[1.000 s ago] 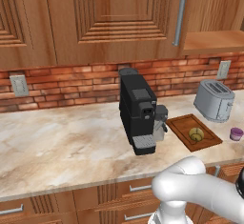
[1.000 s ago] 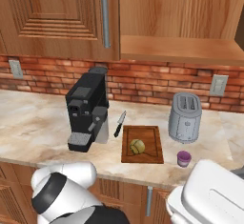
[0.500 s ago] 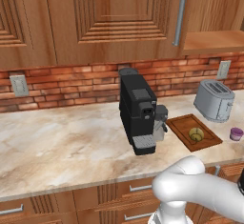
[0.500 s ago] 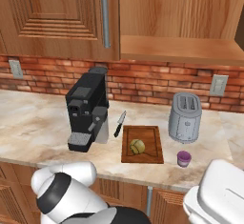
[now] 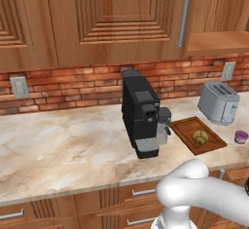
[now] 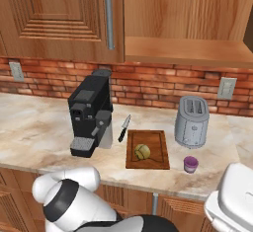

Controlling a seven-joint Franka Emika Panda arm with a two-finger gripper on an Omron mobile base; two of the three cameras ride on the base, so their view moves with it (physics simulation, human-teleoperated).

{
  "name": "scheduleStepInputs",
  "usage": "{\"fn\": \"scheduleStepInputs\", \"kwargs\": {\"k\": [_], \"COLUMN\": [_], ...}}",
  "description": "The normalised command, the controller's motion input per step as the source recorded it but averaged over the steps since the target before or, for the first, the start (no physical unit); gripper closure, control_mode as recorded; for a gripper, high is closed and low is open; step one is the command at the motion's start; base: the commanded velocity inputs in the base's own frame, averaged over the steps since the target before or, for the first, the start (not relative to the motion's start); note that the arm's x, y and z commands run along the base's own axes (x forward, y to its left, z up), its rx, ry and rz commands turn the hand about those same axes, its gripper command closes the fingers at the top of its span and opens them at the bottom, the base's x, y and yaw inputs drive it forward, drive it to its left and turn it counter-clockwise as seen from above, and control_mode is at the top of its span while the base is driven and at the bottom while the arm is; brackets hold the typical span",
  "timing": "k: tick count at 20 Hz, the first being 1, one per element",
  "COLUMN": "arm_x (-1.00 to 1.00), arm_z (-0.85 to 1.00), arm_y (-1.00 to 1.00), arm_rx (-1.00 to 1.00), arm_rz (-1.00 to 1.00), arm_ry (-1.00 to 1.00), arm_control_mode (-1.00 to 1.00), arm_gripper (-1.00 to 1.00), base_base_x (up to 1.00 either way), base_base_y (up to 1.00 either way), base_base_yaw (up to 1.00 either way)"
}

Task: Pick the bread, place it on the cutting board, pick the jam, place it on the counter, and close the cabinet.

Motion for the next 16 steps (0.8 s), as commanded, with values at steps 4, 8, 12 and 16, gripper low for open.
{"fn": "scheduleStepInputs", "kwargs": {"k": [4,8,12,16], "arm_x": [0.12,0.13,0.13,0.1], "arm_z": [0.0,0.0,-0.01,-0.04], "arm_y": [-0.15,-0.16,-0.11,-0.12], "arm_rx": [0.0,0.0,0.0,0.0], "arm_rz": [0.06,0.06,0.06,0.06], "arm_ry": [0.0,0.0,0.0,0.0], "arm_control_mode": [-1.0,-1.0,-1.0,-1.0], "arm_gripper": [-1.0,-1.0,-1.0,-1.0], "base_base_x": [0.0,0.0,0.0,0.0], "base_base_y": [0.0,0.0,0.0,0.0], "base_base_yaw": [0.0,0.0,0.0,0.0]}}
